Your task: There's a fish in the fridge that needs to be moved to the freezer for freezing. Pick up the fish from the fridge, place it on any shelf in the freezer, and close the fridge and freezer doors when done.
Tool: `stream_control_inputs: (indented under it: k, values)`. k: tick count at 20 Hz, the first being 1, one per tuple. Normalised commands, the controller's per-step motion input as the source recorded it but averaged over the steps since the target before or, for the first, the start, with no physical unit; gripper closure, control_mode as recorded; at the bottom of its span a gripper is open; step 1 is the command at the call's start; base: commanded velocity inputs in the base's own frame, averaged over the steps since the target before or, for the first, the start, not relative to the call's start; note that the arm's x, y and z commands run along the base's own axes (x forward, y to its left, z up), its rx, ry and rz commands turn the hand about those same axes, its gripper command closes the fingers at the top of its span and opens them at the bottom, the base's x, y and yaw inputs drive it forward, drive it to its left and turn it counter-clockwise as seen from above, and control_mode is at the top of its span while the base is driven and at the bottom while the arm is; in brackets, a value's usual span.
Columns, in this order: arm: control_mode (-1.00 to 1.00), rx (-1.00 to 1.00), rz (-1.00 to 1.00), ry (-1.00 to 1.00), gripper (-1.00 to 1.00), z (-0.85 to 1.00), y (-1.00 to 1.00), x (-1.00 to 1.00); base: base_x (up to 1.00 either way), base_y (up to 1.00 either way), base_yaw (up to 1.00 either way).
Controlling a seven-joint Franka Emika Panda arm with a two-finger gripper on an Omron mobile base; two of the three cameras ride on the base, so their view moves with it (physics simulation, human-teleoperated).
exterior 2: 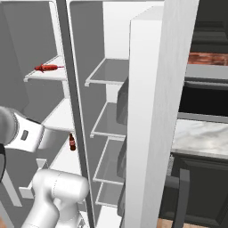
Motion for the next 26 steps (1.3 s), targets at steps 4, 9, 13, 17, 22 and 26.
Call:
stream_control_inputs:
  k: [4,9,13,17,22,26]
  values:
    - [1.0,-0.04,0.01,0.04,-1.0,0.0,0.08,0.01,0.0,0.0,0.0]
    - [1.0,0.0,0.0,0.0,-1.0,0.0,0.0,0.0,-0.29,0.01,0.0]
    - [1.0,0.0,0.0,0.0,-1.0,0.0,0.0,0.0,-0.51,0.0,0.0]
    - [1.0,0.0,0.0,0.0,-1.0,0.0,0.0,0.0,-0.48,0.02,0.0]
    - [1.0,0.0,0.0,0.0,-1.0,0.0,0.0,0.0,-0.48,0.01,0.0]
    - [1.0,0.0,0.0,0.0,-1.0,0.0,0.0,0.0,-0.23,0.0,0.0]
